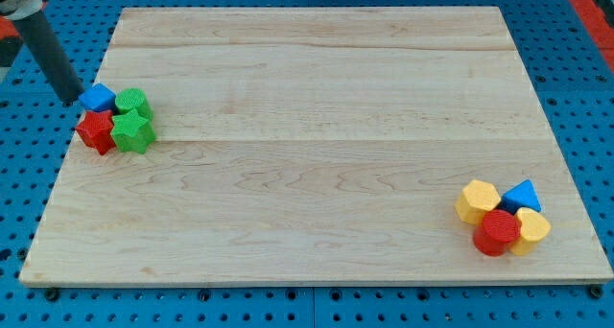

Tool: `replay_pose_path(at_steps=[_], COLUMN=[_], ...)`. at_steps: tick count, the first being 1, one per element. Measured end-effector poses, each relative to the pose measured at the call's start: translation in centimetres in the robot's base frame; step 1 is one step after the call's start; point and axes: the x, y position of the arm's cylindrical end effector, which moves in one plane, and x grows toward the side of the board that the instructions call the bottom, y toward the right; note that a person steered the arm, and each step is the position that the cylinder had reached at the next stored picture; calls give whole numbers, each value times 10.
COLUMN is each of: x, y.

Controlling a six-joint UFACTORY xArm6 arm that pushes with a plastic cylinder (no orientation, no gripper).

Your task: Slide the green star along with the green circle up a bit

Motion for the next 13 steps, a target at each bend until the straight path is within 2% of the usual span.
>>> replay_pose_path(at_steps=[1, 2, 3, 6, 7, 8, 9, 10, 11, 12, 13], x=[-25, -43, -43, -36, 0, 59, 116, 155, 159, 132, 106], y=[14, 59, 119, 141, 198, 211, 203, 166, 112, 88, 88])
